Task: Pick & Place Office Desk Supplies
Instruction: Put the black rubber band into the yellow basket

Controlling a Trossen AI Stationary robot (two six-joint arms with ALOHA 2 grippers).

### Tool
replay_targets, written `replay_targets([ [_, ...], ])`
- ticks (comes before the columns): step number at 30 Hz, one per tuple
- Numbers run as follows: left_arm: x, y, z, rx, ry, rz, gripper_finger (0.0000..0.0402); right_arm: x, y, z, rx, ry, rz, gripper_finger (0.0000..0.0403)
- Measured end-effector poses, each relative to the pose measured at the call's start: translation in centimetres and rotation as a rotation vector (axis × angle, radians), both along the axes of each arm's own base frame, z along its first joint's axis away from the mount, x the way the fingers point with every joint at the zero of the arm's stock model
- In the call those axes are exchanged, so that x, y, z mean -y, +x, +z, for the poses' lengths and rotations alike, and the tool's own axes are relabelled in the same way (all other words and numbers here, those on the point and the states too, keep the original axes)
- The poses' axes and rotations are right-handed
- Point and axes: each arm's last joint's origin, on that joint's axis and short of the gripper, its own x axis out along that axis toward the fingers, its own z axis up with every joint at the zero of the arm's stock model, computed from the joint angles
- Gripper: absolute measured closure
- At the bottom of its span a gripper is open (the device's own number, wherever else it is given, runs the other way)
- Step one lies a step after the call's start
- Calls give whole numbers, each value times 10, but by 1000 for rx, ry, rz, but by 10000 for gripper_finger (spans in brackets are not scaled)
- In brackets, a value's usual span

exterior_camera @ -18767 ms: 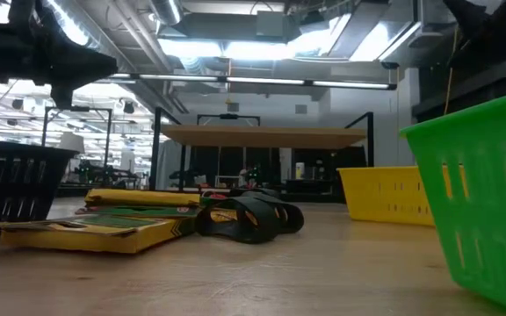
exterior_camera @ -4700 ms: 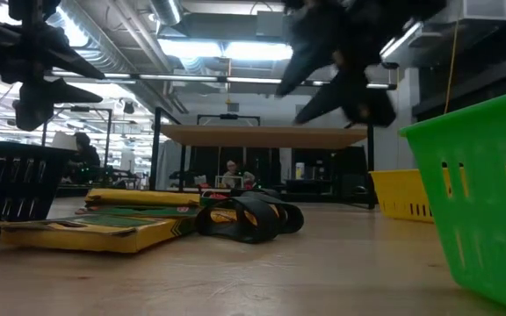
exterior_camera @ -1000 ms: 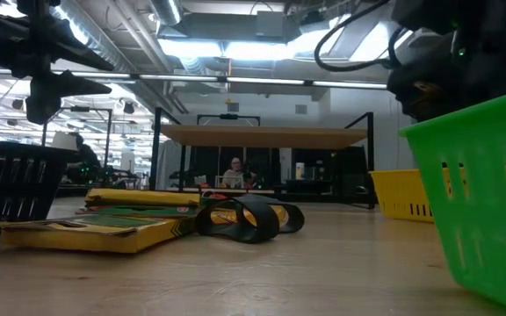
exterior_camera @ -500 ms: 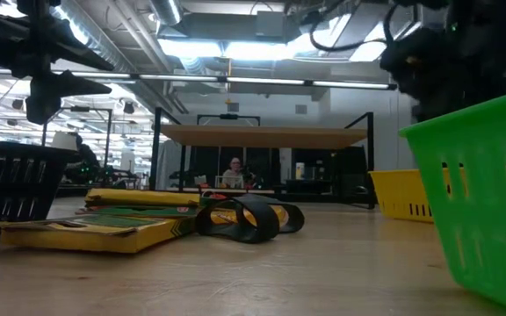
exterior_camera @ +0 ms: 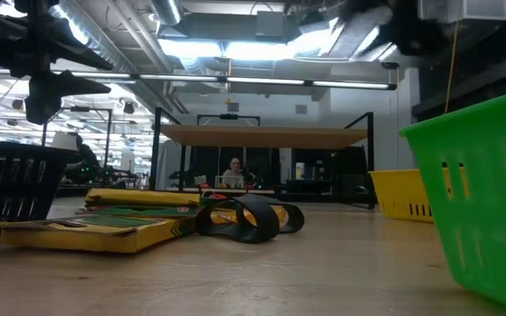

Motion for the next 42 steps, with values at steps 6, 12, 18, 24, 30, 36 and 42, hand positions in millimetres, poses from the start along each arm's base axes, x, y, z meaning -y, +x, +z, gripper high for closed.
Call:
replay_targets([
  [6,0,0,0,1,-7,-1,252,-5,30,-21,18,-5,136,197],
  [12,1,0,-1,-5,-19,-19,252,-24,71,-71,6,-49,500,216],
  [18,1,0,-2,-13,-22,-22,252,-35,97,-105,5,-99,803,236],
  [24,1,0,-3,-25,-22,-19,252,-41,111,-123,7,-125,975,241],
  [30,1,0,-6,-53,-24,-12,252,-42,115,-136,-25,-139,1006,241],
  [36,1,1,-7,-60,-27,-5,252,-39,115,-137,-39,-133,1002,241],
  [42,1,1,-8,-61,-30,-3,252,-29,113,-139,-92,-105,963,241],
])
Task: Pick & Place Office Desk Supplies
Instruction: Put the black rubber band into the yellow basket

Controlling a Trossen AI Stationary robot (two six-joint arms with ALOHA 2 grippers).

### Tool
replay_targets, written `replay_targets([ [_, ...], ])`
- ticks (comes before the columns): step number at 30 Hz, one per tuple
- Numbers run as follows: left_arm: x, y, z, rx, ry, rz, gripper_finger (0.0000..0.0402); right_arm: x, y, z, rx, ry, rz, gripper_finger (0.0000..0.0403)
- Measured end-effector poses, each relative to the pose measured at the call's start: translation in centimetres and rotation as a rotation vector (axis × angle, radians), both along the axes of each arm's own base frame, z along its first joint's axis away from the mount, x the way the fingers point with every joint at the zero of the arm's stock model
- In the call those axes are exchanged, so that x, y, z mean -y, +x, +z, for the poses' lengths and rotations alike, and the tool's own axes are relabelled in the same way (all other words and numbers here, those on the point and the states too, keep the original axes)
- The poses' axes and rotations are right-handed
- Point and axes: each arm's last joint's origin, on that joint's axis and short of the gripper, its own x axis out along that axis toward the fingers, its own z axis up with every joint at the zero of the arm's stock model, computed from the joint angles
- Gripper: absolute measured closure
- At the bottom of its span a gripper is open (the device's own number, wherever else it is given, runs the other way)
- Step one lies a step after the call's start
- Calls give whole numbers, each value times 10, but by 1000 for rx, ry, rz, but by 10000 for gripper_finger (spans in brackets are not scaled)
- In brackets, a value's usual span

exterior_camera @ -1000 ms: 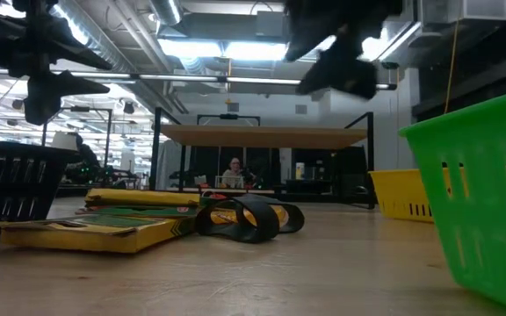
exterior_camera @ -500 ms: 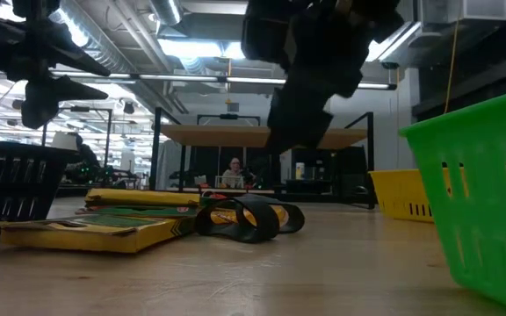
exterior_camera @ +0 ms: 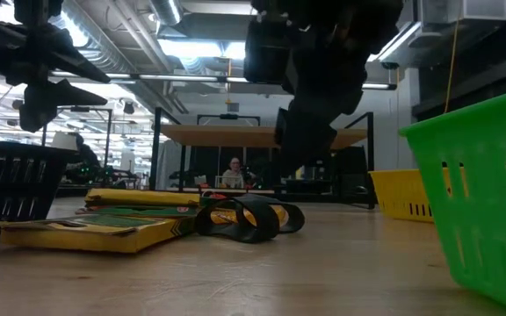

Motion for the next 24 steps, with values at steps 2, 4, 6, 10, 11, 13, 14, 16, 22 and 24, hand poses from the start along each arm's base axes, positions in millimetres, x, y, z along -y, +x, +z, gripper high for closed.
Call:
replay_targets([
  [2,0,0,0,1,-1,0,252,3,0,0,-7,0,-17,239],
  [4,0,0,0,1,-2,-1,252,6,1,0,-7,-6,-31,231],
  [6,0,0,0,2,-5,0,252,7,2,0,-5,-7,-35,217],
  [10,0,0,0,3,-10,1,252,8,2,0,3,-30,-43,178],
  [11,0,0,0,3,-10,2,252,7,2,0,7,-39,-39,169],
  [13,0,0,0,3,-10,2,252,6,2,0,24,-59,-25,155],
  [14,0,0,0,3,-9,2,252,6,4,-3,30,-61,-21,151],
  [16,0,0,0,1,-4,1,252,4,6,-11,27,-61,-16,147],
  [22,0,0,0,-1,-4,2,252,-4,9,-38,-34,-29,13,159],
  [24,0,0,0,-2,-5,1,252,-7,10,-41,-37,-23,23,166],
])
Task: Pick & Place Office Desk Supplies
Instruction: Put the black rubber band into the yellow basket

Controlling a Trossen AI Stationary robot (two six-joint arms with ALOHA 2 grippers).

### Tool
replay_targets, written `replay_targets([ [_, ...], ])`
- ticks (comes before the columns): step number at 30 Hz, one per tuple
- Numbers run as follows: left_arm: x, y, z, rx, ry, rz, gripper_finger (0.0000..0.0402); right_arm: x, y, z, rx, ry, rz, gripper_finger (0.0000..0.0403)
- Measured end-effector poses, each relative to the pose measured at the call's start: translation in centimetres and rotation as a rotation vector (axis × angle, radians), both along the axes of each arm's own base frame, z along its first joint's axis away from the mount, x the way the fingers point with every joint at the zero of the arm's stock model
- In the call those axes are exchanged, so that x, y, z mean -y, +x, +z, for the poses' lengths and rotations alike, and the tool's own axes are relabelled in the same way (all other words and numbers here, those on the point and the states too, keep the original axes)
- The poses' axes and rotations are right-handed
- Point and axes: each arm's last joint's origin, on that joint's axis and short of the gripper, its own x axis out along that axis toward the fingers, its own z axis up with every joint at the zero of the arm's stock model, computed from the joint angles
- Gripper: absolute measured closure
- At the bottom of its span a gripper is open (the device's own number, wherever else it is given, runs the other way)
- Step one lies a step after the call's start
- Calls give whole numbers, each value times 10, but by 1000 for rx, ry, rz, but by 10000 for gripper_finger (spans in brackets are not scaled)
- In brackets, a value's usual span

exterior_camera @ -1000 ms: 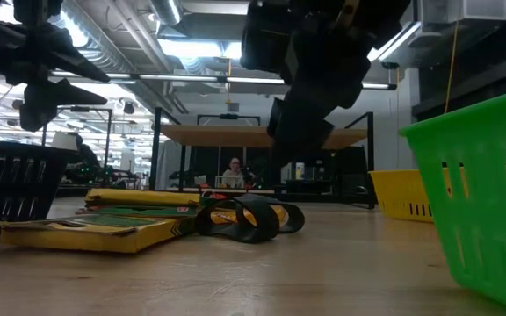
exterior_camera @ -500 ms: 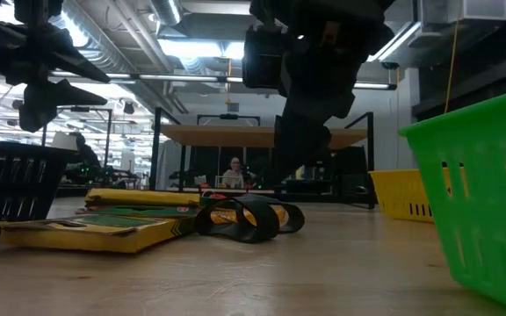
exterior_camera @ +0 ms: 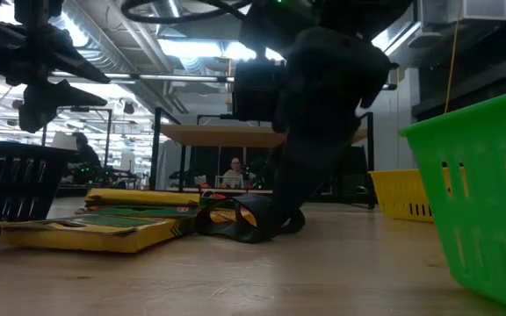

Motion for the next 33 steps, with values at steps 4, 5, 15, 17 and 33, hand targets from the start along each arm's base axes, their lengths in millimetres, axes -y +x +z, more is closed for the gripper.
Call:
replay_targets([
  [4,0,0,0,-1,-2,3,252,-1,0,-1,3,-32,-28,194],
  [5,0,0,0,-1,-1,5,252,0,0,0,2,-34,-44,208],
  [15,-1,0,0,7,-3,30,252,12,2,3,-19,-29,-141,391],
  [17,-1,0,0,7,-4,32,252,13,3,5,-33,-7,-146,391],
  [33,-1,0,0,8,13,46,252,37,-6,148,80,-184,-314,401],
])
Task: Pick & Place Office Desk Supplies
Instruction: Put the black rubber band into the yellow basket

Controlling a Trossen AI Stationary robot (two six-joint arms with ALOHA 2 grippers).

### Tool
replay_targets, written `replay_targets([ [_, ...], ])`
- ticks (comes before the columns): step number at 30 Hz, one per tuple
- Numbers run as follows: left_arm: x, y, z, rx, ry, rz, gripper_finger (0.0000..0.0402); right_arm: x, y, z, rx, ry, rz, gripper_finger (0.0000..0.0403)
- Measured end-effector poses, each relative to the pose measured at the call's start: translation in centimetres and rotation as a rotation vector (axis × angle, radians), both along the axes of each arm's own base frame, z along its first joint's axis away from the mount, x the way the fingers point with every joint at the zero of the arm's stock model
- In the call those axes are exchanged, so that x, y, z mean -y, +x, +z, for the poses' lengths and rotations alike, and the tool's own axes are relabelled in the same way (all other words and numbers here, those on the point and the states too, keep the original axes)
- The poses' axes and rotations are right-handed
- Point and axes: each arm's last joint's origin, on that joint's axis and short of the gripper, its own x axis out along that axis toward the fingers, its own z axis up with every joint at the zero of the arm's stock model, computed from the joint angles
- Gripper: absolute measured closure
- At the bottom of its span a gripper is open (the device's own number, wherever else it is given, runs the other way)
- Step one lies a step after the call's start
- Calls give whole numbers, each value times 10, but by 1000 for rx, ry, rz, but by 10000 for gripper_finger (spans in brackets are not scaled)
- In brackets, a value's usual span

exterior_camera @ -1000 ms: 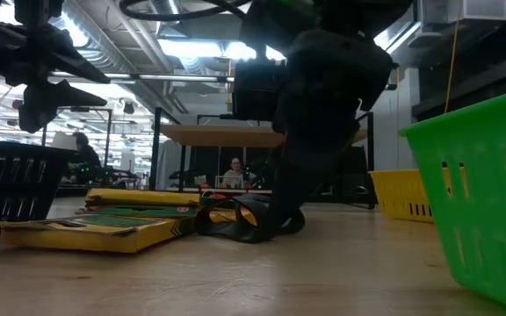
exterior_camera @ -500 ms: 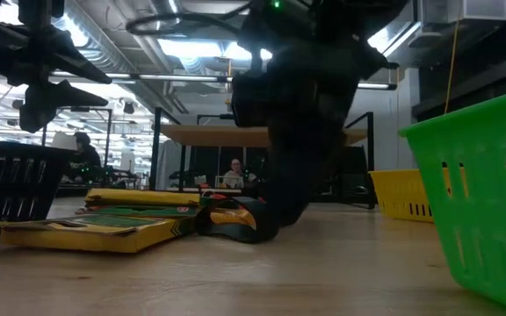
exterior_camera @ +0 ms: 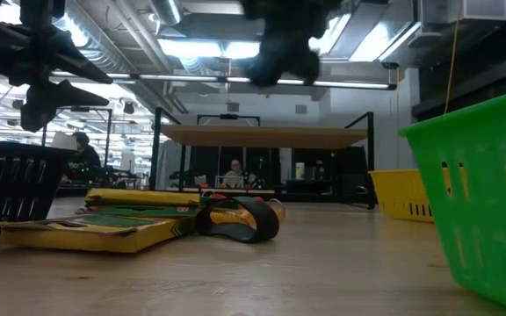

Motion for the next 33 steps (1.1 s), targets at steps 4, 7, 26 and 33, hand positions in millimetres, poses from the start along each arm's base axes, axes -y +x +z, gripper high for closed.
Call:
replay_targets([
  [4,0,0,0,-1,-1,-4,252,11,-40,45,10,-57,-149,401],
  [7,1,0,0,-3,-5,-18,252,14,-76,71,-8,-103,-267,401],
  [26,16,18,23,197,50,-308,277,-26,-163,-16,-319,67,-745,403],
  [33,13,21,39,349,84,-284,277,-25,-160,-53,-251,171,-778,403],
])
